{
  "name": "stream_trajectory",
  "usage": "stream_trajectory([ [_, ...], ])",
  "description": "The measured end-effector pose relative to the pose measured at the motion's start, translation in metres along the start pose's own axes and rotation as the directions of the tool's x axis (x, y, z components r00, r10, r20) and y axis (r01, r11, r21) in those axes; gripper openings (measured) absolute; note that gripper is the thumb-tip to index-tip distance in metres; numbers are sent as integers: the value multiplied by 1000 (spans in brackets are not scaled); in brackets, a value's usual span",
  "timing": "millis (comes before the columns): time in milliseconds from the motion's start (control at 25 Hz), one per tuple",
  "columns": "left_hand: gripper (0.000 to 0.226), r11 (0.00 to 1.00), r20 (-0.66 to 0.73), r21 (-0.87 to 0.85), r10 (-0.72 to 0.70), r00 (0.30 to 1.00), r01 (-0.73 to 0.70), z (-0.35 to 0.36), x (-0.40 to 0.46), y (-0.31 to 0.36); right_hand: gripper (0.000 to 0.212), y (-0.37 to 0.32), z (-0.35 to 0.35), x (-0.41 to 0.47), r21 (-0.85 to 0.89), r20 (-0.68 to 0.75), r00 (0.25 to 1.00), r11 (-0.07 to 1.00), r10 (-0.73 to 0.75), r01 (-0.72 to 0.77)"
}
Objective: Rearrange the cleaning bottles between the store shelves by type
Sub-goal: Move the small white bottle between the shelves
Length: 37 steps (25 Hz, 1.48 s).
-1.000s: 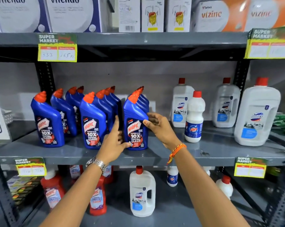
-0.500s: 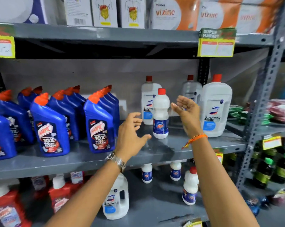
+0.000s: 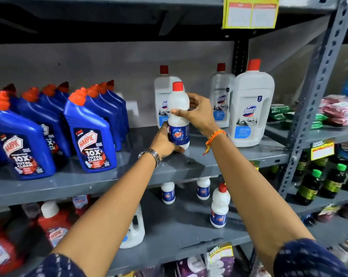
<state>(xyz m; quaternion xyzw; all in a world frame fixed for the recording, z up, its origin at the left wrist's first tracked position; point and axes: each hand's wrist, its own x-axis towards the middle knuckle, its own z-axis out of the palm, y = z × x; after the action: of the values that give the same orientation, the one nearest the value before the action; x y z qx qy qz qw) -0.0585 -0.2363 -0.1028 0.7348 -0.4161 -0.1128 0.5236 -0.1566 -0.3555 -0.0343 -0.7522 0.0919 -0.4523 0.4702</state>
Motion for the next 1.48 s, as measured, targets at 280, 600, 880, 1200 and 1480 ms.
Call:
stream_trajectory([
  [280, 120, 998, -29, 28, 51, 998, -51, -5, -43, 20, 60, -37, -13, -33, 64, 1, 998, 996, -65, 65],
  [600, 107, 974, 2, 106, 201, 980, -200, 6, -169, 44, 56, -78, -48, -138, 182, 38, 996, 980, -85, 77],
  [880, 92, 989, -5, 63, 136, 991, -135, 62, -239, -49, 68, 10, -40, -238, 209, 97, 993, 975, 62, -81],
  [1200, 86, 995, -65, 6, -98, 993, 99, 112, -222, -189, 77, 139, 4, -269, 119, 245, 936, 950, 254, -289],
  [1480, 83, 975, -157, 39, -208, 965, 217, 130, -178, -253, 75, 211, 39, -241, -32, 363, 863, 930, 353, -366],
])
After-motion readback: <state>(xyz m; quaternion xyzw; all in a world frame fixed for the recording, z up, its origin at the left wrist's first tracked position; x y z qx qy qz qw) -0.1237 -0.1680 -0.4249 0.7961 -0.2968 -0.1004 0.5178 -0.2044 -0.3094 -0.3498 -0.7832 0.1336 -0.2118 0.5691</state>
